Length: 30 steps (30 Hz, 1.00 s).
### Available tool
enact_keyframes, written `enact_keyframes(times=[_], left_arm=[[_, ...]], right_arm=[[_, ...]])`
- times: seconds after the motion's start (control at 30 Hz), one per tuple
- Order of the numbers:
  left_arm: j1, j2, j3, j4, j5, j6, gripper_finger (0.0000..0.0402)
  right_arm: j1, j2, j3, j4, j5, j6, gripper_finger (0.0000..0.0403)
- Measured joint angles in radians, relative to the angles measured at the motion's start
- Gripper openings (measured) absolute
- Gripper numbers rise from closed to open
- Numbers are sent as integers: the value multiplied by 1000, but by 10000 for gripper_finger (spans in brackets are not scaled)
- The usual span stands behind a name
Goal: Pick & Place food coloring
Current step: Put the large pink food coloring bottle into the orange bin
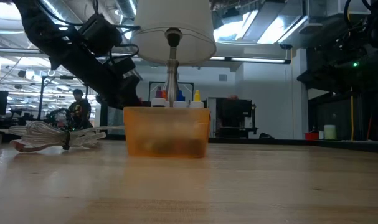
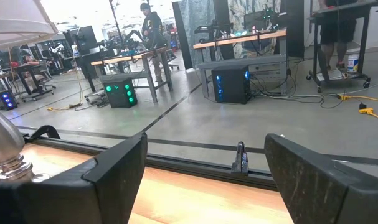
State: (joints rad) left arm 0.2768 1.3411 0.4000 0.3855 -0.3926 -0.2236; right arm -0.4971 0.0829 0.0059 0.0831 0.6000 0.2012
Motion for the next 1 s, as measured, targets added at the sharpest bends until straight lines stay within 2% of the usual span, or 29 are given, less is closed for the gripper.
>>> enact_keyframes(times=[0.23, 0.5, 1.0], left_arm=[[0, 0, 0, -2, -16, -6, 108], [-26, -50, 0, -7, -29, -8, 109], [-178, -379, 0, -220, -126, 13, 109]], right_arm=[[0, 0, 0, 0, 0, 0, 323], [0, 0, 0, 0, 0, 0, 323], [0, 0, 0, 0, 0, 0, 323]])
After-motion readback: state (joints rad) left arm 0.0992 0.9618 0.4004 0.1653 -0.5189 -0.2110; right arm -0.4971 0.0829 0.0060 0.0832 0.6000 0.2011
